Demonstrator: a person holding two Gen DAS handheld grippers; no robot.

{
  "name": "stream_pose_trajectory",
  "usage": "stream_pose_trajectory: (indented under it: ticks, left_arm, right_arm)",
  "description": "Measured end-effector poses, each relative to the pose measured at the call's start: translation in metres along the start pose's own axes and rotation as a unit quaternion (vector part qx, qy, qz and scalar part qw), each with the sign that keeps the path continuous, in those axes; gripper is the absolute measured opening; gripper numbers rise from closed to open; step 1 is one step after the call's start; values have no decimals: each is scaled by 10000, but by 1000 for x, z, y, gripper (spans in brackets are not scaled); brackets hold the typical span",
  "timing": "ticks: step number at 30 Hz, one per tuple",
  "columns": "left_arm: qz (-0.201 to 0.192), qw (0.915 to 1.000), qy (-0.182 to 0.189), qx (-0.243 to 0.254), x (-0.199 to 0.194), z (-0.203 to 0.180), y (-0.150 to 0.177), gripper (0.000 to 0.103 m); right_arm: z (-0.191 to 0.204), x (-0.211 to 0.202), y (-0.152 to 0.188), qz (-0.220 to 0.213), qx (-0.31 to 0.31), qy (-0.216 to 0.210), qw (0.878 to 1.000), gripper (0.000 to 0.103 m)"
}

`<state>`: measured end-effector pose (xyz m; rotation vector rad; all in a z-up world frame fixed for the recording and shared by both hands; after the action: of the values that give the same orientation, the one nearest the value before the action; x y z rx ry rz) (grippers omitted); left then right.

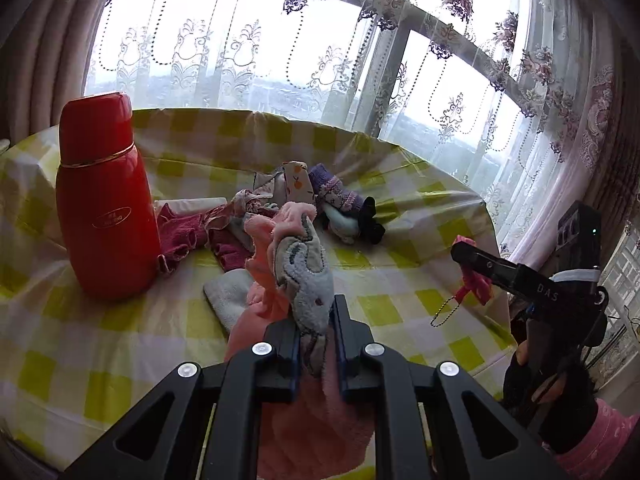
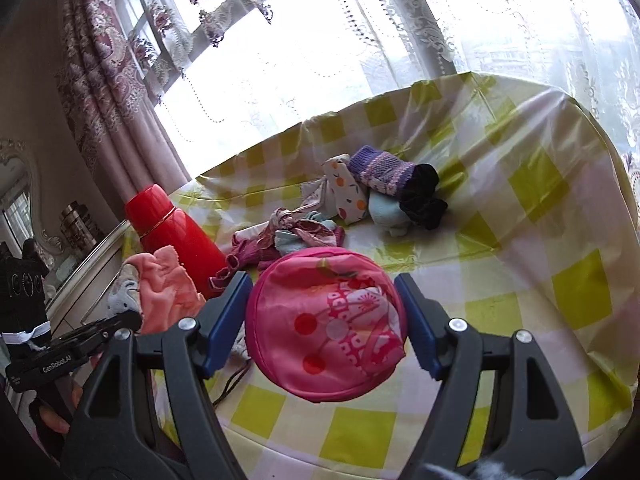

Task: Organize soft objects
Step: 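Carry the pink purse and bunny fleece with both grippers toward the box, then open the right gripper over the box while the left releases the bunny fleece into it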

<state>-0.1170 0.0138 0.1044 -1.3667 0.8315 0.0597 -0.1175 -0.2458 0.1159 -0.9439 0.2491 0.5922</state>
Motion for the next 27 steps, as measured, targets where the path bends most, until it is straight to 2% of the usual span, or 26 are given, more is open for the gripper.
stream_pose_trajectory:
  ticks: [10,16,23,27]
  left_arm:
    - [144,9978,-559,318,-21,9,14,15]
    - [188,9952,-864,419,-40,21,25,15]
    - [236,9908,-1232,506,-67,37,37,15]
    - [135,9874,-1549,290,-97,56,49,16]
  right_arm:
    - [63,-10,27,171,-828,-194,9962,76]
    - [99,-8,49,519,-1175,-409,9909,76]
    - [157,4,88,1109,-1757,-918,9739,76]
    - [195,-2,109,1024,-2319,-1208,9598,76]
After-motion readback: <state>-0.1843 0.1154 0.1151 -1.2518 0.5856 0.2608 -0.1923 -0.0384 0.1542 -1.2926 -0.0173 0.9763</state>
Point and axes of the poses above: each gripper's, at about its wrist camera, not at the fingertips, and x roughly the way its jaws point, z to its left, y to its underside, the point moved 4 cm from there along x, roughly the way its jaws point, and after that the axes turned 14 degrees about x, right-handed, at the moved point
